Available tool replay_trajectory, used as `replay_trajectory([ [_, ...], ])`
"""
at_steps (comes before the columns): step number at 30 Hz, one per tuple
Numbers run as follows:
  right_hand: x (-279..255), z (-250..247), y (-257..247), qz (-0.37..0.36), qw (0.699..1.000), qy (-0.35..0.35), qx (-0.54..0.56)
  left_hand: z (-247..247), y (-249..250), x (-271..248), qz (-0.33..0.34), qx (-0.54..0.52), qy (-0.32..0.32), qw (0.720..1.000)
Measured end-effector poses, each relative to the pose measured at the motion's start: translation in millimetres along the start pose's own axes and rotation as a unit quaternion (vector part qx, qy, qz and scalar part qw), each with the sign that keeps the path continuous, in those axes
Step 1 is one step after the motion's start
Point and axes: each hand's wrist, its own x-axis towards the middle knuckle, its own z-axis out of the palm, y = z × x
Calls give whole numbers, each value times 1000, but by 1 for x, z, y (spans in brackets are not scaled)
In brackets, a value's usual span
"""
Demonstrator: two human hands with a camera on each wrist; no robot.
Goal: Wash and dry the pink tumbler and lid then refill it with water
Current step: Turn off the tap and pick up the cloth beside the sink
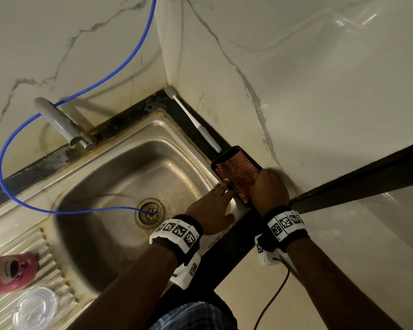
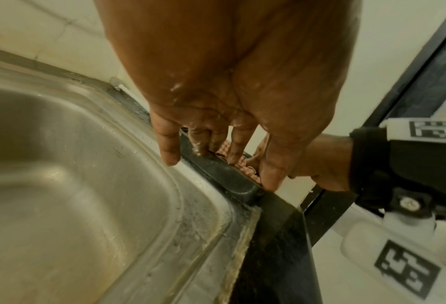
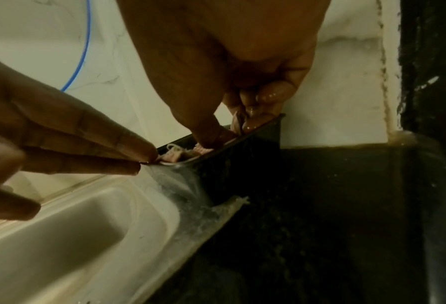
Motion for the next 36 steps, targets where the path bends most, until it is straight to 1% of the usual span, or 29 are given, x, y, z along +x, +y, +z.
replay_trajectory([
  [2,0,2,0,6,1000,1,5,-4,0,-1,-1,-13,-3,1000],
  [5,-3,0,-3,26,999,-14,-14,-4,-1,0,2,-30,-3,1000],
  [7,-6,-3,-4,40,999,-27,-19,-2,-1,0,0,-32,-6,999],
  [9,-5,-7,-3,40,999,-33,-12,-1,0,0,-4,-28,-11,1000],
  [13,3,-10,3,0,1000,9,-3,-4,3,0,-10,-27,-16,999],
  [16,3,-12,2,-27,998,23,-45,-7,4,-1,-10,-44,-19,999],
  [18,0,-16,2,-16,996,38,-83,-8,3,-2,-9,-52,-17,998],
  [20,-3,-17,5,11,995,34,-90,-7,3,-3,-10,-52,-17,998],
  [23,-8,-15,7,38,997,3,-71,-5,4,-4,-11,-39,-13,999],
  [30,7,-22,1,52,997,-55,2,-3,5,-3,-6,-11,-14,1000],
  [33,8,-24,-1,64,996,-54,31,-2,6,0,-6,-25,-11,1000],
  [36,4,-23,1,60,996,-43,40,-4,8,-2,-2,-46,-7,999],
])
